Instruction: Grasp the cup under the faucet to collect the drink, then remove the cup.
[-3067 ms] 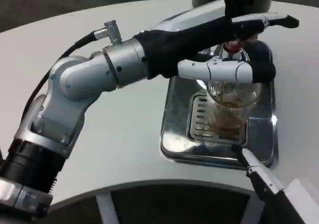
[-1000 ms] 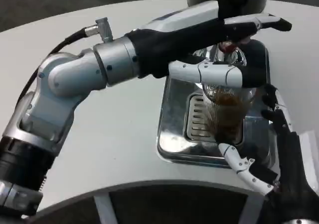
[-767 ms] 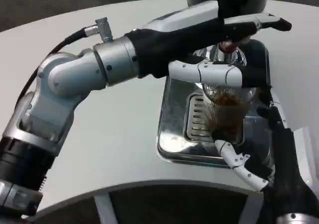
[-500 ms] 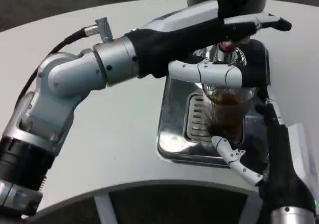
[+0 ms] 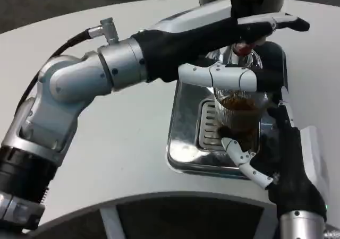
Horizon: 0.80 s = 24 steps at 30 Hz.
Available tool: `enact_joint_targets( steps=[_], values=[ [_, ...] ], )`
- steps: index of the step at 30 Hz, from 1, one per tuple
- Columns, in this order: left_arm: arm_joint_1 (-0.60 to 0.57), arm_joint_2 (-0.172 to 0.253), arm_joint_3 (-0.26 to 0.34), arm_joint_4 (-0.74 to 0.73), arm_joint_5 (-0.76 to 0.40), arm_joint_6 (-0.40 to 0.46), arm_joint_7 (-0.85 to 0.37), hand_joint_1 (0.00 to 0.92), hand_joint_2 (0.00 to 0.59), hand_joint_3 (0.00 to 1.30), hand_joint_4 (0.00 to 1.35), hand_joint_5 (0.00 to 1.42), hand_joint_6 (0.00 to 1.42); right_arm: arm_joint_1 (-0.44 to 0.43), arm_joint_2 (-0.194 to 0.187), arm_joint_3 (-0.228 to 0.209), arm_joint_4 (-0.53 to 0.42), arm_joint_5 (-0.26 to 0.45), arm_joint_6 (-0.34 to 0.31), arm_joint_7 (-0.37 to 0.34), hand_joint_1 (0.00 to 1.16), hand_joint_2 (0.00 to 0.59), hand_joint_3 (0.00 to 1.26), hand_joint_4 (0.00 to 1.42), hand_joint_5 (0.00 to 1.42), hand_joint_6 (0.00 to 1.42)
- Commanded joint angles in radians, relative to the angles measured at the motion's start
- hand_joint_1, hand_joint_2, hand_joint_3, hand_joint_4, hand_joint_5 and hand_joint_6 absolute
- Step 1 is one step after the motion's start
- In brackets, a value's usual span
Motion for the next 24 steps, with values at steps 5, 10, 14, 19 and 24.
enact_joint_targets(
  steps=[5,10,14,19,24],
  values=[
    [0.013,0.029,-0.001,0.02,0.011,-0.002,-0.032,0.0,0.112,0.12,0.0,0.03,0.14,-0.046,0.04,0.003,0.056,0.014,0.018,-0.039,0.67,0.253,0.06,0.09,0.16,0.18],
    [0.009,0.031,-0.001,0.023,0.009,-0.004,-0.033,0.0,0.113,0.12,0.0,0.03,0.14,-0.083,0.039,-0.007,0.086,0.019,0.025,-0.05,0.67,0.253,0.05,0.08,0.16,0.18],
    [0.007,0.032,0.0,0.026,0.008,-0.005,-0.033,0.0,0.113,0.12,0.0,0.04,0.14,-0.102,0.04,-0.01,0.1,0.025,0.025,-0.055,0.67,0.253,0.05,0.08,0.16,0.18],
    [0.006,0.033,0.0,0.028,0.007,-0.006,-0.033,0.0,0.113,0.12,0.0,0.04,0.14,-0.121,0.037,-0.012,0.109,0.031,0.027,-0.06,0.67,0.253,0.05,0.07,0.16,0.18],
    [0.005,0.031,0.0,0.027,0.005,-0.006,-0.035,0.0,0.113,0.12,0.0,0.04,0.15,-0.138,0.035,-0.012,0.117,0.036,0.031,-0.061,0.67,0.253,0.05,0.07,0.16,0.18]
  ],
)
